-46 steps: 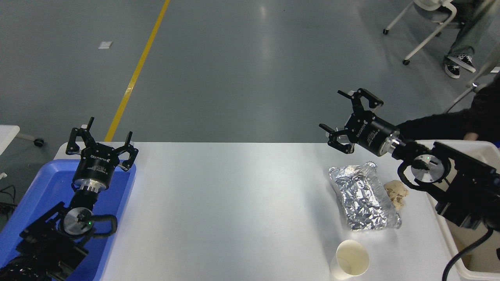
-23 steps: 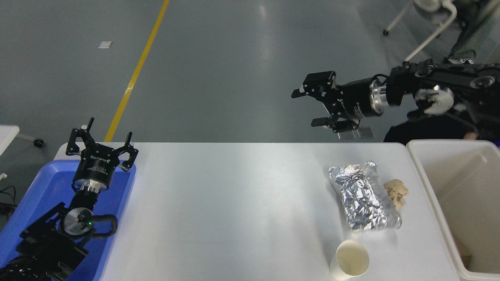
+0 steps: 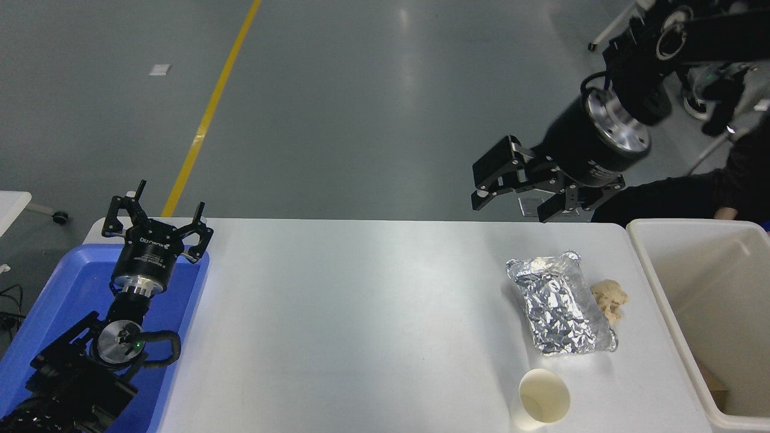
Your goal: Pick up paper cup place in dustbin
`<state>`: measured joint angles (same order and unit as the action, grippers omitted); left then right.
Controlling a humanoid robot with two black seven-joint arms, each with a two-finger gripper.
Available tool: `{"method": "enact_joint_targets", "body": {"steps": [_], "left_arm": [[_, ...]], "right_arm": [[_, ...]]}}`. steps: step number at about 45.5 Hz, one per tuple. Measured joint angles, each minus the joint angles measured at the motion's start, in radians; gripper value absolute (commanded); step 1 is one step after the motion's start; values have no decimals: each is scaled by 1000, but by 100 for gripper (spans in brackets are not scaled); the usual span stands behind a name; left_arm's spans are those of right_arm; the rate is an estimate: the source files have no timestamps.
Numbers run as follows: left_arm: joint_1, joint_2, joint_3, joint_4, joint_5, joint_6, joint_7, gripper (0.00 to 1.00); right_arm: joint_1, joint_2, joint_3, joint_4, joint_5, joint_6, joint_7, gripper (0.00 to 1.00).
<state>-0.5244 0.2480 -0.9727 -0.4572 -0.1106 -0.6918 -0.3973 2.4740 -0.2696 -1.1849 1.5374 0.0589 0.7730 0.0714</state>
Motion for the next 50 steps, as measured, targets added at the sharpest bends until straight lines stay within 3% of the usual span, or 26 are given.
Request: {"method": "enact_joint_targets", "body": {"steps": [22, 50], "left_arm": [[1, 0, 0, 0, 0, 0, 0, 100], [1, 1, 1, 0, 0, 0, -1, 100]], "right_arm": [[145, -50, -93, 175, -5, 11, 1, 100], [-95, -280, -119, 206, -274, -74, 4, 100]]}}
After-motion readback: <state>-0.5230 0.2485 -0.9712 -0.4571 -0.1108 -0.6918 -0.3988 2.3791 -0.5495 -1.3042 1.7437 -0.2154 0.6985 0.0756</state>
